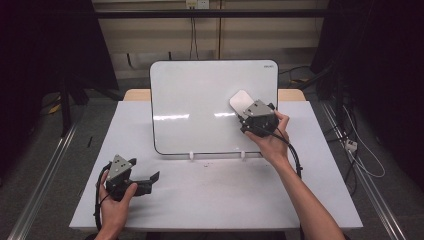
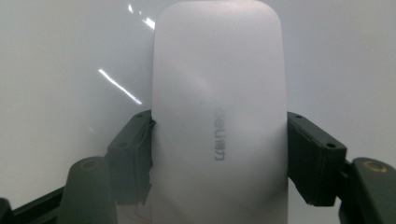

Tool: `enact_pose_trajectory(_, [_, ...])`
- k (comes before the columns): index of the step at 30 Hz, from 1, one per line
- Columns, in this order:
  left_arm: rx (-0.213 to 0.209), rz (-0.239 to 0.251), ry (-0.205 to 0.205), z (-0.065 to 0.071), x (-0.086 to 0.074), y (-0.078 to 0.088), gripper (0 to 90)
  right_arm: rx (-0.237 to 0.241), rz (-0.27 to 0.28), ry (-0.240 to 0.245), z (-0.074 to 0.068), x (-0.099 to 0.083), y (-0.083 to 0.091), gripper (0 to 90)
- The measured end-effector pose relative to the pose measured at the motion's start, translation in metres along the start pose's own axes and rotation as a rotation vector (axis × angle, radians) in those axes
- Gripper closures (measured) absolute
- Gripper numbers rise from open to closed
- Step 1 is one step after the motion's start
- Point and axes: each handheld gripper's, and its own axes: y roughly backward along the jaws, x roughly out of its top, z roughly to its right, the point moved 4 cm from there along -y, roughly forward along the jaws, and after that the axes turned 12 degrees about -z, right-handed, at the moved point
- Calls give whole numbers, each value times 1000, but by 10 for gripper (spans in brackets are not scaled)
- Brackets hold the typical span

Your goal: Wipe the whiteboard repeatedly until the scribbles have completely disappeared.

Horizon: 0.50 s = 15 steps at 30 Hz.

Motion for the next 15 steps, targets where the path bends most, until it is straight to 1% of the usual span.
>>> enact_pose_trajectory(1, [2, 0, 1, -1, 0, 0, 59, 6, 0, 3, 1, 0, 0, 315])
enact_pose_trajectory(2, [-1, 0, 1, -1, -1, 0, 59, 2, -3, 2, 4, 1, -1, 315])
enact_pose_trajectory(4, [-1, -1, 1, -1, -1, 1, 59, 2, -6, -9, 8, 3, -1, 315])
enact_pose_trajectory(8, [1, -2, -5, -1, -1, 2, 58, -9, -14, -27, 23, 10, -1, 315])
enact_pose_trajectory(11, [1, 4, 1, -1, -1, 2, 59, -18, -15, -56, 34, 13, -1, 315])
enact_pose_trajectory(12, [2, 4, 3, -1, -1, 2, 59, -16, -14, -63, 36, 14, -1, 315])
enact_pose_trajectory(13, [2, -2, -4, -2, -1, 2, 59, -15, -14, -67, 36, 14, -1, 315])
enact_pose_trajectory(15, [1, -2, -2, -1, -1, 1, 59, -34, -8, -67, 33, 13, -1, 315])
